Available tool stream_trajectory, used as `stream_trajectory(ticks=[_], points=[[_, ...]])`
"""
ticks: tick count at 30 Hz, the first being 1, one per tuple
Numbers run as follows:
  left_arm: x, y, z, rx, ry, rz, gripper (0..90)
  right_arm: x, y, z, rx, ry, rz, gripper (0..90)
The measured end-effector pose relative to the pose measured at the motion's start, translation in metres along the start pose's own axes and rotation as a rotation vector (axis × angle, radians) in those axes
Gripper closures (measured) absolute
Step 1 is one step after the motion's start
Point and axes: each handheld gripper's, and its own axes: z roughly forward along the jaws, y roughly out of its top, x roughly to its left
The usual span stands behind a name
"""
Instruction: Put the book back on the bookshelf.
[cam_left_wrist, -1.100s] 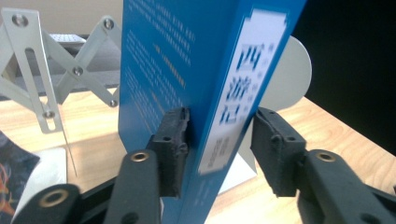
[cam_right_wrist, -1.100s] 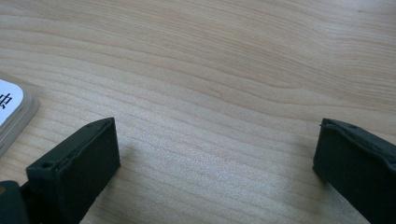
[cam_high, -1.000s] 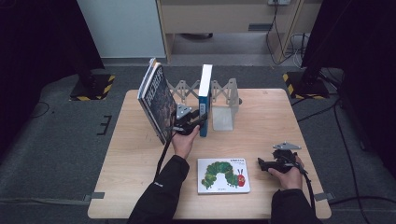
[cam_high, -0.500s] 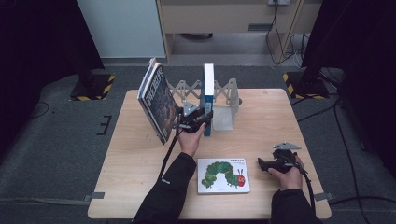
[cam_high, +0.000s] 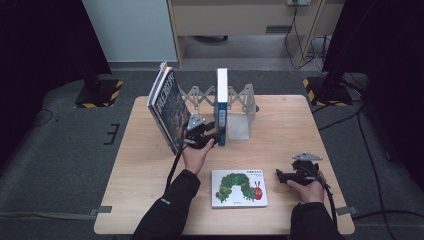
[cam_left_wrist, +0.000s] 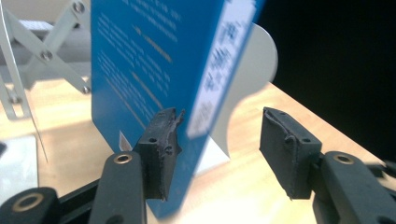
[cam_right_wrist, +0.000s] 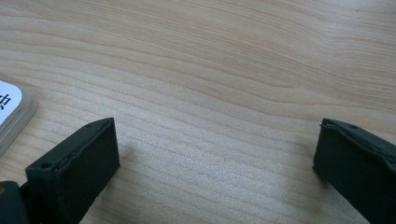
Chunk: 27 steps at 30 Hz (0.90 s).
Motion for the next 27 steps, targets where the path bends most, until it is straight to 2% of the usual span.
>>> stream_trajectory(ticks=[3, 4, 6, 7, 9, 10, 14, 16, 17, 20, 21, 22, 24, 26, 27], points=[[-0.002, -0.009, -0.014, 0.037, -0.023, 0.017, 43.0, 0.0, 0.0, 0.0, 0.0, -0.001, 0.002, 0.4], [-0.001, -0.011, -0.017, 0.041, -0.025, 0.007, 42.7, 0.0, 0.0, 0.0, 0.0, -0.002, 0.002, 0.4], [0.0, -0.01, -0.021, 0.053, -0.046, -0.049, 42.2, 0.0, 0.0, 0.0, 0.0, -0.005, 0.004, 0.4], [-0.002, -0.009, -0.023, 0.057, -0.057, -0.045, 40.9, 0.0, 0.0, 0.0, -0.003, -0.007, 0.004, 0.4], [-0.006, -0.009, -0.031, 0.092, -0.04, 0.044, 38.9, 0.001, 0.0, 0.0, -0.002, -0.007, 0.004, 0.4], [-0.007, -0.01, -0.035, 0.103, -0.045, 0.052, 37.7, 0.001, 0.0, 0.0, -0.003, -0.007, 0.004, 0.3], [-0.01, -0.015, -0.048, 0.114, -0.054, 0.066, 36.8, 0.001, 0.0, 0.0, -0.005, -0.011, 0.007, 0.2], [-0.012, -0.021, -0.054, 0.131, -0.069, 0.061, 35.8, 0.001, 0.0, 0.001, -0.005, -0.011, 0.006, 0.3], [-0.015, -0.028, -0.059, 0.158, -0.083, 0.067, 35.2, 0.001, 0.0, 0.0, -0.004, -0.013, 0.008, 0.4], [-0.017, -0.035, -0.062, 0.185, -0.088, 0.079, 34.2, 0.002, 0.0, 0.0, -0.002, -0.017, 0.015, 0.8], [-0.018, -0.04, -0.064, 0.199, -0.089, 0.08, 33.7, 0.002, 0.001, 0.0, 0.006, -0.02, 0.005, 1.2], [-0.019, -0.049, -0.066, 0.228, -0.093, 0.075, 33.0, 0.003, 0.002, -0.002, 0.028, -0.018, 0.017, 3.9], [-0.019, -0.053, -0.067, 0.239, -0.095, 0.075, 32.4, 0.004, 0.004, -0.003, 0.039, -0.017, 0.014, 5.9], [-0.018, -0.063, -0.067, 0.263, -0.1, 0.064, 32.3, 0.007, 0.006, -0.006, 0.054, -0.001, 0.003, 6.9], [-0.017, -0.07, -0.066, 0.297, -0.095, 0.065, 31.3, 0.009, 0.007, -0.008, 0.059, 0.011, 0.009, 8.3]])
